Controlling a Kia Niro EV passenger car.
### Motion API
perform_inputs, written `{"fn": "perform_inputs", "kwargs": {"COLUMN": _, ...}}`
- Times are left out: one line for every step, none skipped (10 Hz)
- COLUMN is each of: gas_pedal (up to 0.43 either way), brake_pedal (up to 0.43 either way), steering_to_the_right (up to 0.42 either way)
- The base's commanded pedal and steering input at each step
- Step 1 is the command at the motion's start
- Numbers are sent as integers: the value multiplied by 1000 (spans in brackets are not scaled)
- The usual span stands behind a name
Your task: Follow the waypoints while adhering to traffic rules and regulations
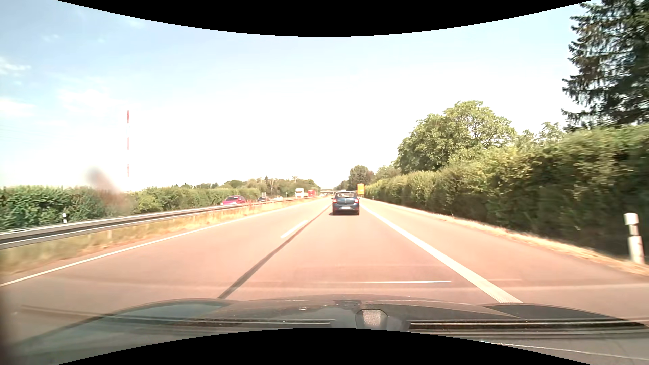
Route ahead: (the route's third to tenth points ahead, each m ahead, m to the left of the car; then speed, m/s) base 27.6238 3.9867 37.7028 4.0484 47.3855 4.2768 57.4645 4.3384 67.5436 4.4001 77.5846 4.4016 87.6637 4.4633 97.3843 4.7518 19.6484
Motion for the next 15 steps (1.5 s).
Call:
{"fn": "perform_inputs", "kwargs": {"gas_pedal": 79, "brake_pedal": 0, "steering_to_the_right": -5}}
{"fn": "perform_inputs", "kwargs": {"gas_pedal": 79, "brake_pedal": 0, "steering_to_the_right": -5}}
{"fn": "perform_inputs", "kwargs": {"gas_pedal": 79, "brake_pedal": 0, "steering_to_the_right": -5}}
{"fn": "perform_inputs", "kwargs": {"gas_pedal": 98, "brake_pedal": 0, "steering_to_the_right": -4}}
{"fn": "perform_inputs", "kwargs": {"gas_pedal": 110, "brake_pedal": 0, "steering_to_the_right": -5}}
{"fn": "perform_inputs", "kwargs": {"gas_pedal": 138, "brake_pedal": 0, "steering_to_the_right": -4}}
{"fn": "perform_inputs", "kwargs": {"gas_pedal": 169, "brake_pedal": 0, "steering_to_the_right": -4}}
{"fn": "perform_inputs", "kwargs": {"gas_pedal": 177, "brake_pedal": 0, "steering_to_the_right": -4}}
{"fn": "perform_inputs", "kwargs": {"gas_pedal": 189, "brake_pedal": 0, "steering_to_the_right": -4}}
{"fn": "perform_inputs", "kwargs": {"gas_pedal": 197, "brake_pedal": 0, "steering_to_the_right": -4}}
{"fn": "perform_inputs", "kwargs": {"gas_pedal": 209, "brake_pedal": 0, "steering_to_the_right": -3}}
{"fn": "perform_inputs", "kwargs": {"gas_pedal": 209, "brake_pedal": 0, "steering_to_the_right": -3}}
{"fn": "perform_inputs", "kwargs": {"gas_pedal": 209, "brake_pedal": 0, "steering_to_the_right": -3}}
{"fn": "perform_inputs", "kwargs": {"gas_pedal": 220, "brake_pedal": 0, "steering_to_the_right": -3}}
{"fn": "perform_inputs", "kwargs": {"gas_pedal": 220, "brake_pedal": 0, "steering_to_the_right": -2}}
